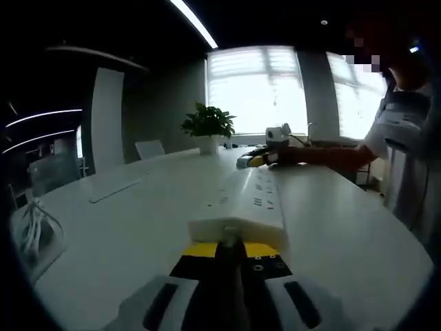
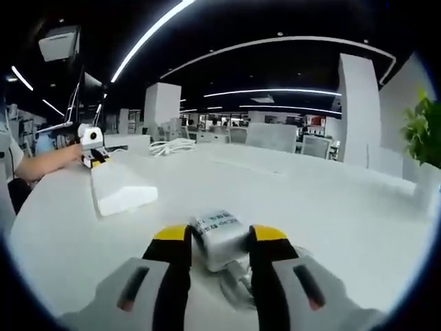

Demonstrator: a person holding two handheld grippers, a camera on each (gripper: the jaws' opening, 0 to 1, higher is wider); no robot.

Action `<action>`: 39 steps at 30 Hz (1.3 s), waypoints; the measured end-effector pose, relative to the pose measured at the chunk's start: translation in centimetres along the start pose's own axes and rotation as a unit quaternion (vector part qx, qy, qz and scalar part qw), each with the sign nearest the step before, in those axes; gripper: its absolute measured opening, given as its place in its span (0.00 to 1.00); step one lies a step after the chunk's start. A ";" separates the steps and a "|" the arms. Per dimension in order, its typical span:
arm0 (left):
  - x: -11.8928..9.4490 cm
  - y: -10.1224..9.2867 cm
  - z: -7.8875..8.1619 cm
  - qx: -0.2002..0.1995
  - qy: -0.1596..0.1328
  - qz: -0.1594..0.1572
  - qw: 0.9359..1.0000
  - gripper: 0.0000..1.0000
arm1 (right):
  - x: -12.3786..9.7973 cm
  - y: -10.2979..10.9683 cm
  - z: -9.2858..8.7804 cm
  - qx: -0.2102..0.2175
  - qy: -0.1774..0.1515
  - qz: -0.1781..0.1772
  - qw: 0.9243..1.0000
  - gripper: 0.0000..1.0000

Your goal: Straighten the power strip on the desk, plug the charger into it

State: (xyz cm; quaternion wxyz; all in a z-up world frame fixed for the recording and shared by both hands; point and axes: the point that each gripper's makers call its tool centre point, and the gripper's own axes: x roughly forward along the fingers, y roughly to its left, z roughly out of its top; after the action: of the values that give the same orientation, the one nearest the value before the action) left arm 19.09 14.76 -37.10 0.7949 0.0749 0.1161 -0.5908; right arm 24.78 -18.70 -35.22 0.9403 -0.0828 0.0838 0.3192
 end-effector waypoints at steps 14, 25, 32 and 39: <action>0.0 0.1 0.0 0.000 -0.001 0.000 1.000 0.13 | -1.0 1.6 -0.4 -0.008 0.026 0.004 1.000 0.37; 0.0 0.0 -0.1 0.001 0.000 0.002 1.000 0.14 | -1.7 1.4 -0.5 -0.001 0.030 -0.023 0.999 0.32; 0.0 0.1 -0.1 0.000 0.000 0.001 1.000 0.14 | -1.7 1.8 -0.1 0.003 0.022 -0.030 0.999 0.32; 0.0 0.1 -0.1 0.000 0.000 0.001 1.000 0.14 | -1.0 1.5 -0.4 -0.026 0.022 -0.028 0.999 0.31</action>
State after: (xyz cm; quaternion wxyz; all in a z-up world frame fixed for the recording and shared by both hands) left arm 19.22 14.81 -37.19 0.7957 0.0751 0.1154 -0.5898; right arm 23.02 -18.18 -35.55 0.9443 -0.1167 0.0933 0.2931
